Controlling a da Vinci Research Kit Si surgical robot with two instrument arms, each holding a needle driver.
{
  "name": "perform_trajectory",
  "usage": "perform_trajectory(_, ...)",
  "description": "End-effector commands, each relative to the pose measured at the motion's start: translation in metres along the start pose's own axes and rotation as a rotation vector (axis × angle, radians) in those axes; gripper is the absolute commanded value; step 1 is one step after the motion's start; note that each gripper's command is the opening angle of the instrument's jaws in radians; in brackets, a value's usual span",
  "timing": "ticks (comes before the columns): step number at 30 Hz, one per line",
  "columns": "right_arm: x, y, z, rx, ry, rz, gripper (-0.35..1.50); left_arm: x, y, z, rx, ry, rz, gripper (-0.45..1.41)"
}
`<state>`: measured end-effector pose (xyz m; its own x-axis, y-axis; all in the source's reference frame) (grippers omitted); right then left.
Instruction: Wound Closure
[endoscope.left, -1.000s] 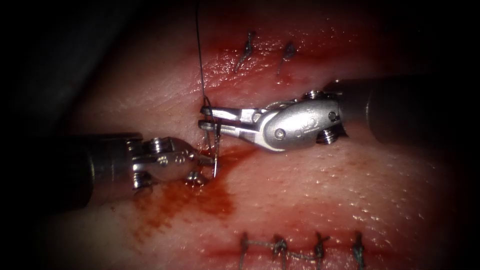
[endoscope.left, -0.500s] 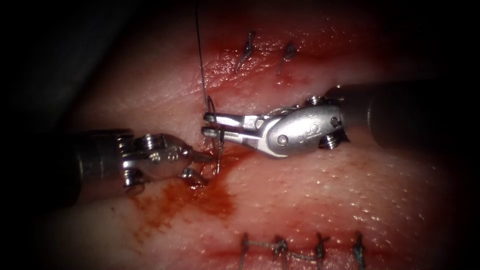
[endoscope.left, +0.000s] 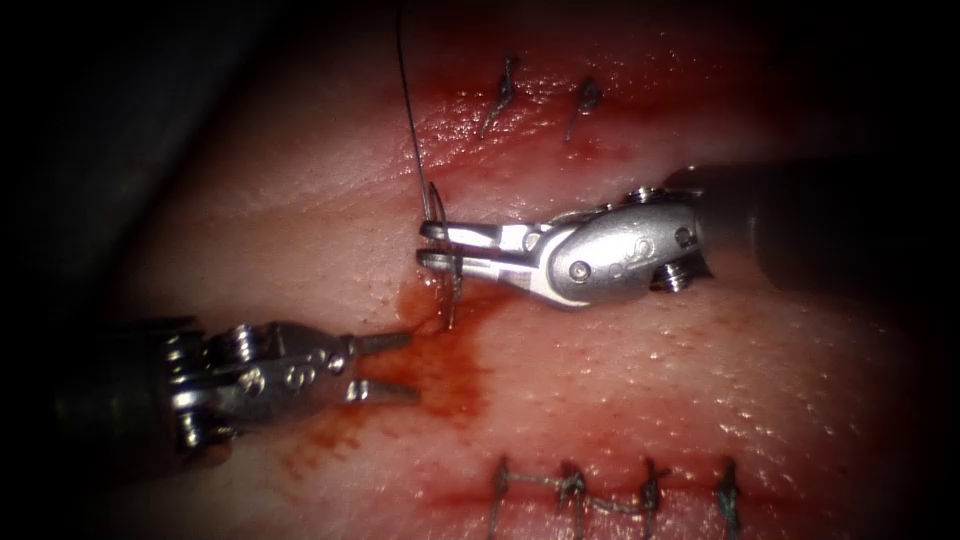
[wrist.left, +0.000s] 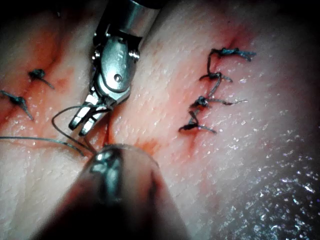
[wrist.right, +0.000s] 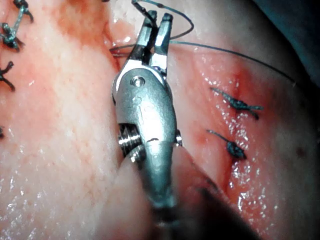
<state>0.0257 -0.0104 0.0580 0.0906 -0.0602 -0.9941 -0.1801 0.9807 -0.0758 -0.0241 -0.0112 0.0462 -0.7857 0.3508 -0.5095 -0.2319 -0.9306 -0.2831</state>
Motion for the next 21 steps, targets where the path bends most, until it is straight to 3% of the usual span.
perform_trajectory(1,-0.0004,-0.0001,0.0012,0.011,-0.001,-0.005,-0.35,0.0003,0.0006,0.001,-0.004,0.006,-0.002,0.42)
perform_trajectory(10,-0.0014,0.0011,0.0023,0.039,0.001,0.105,-0.35,0.001,0.0033,0.004,-0.033,0.054,-0.004,0.32)
perform_trajectory(21,-0.0023,0.0032,0.002,0.037,-0.009,0.162,-0.35,-0.0022,0.0032,0.006,-0.03,0.049,0.005,0.29)
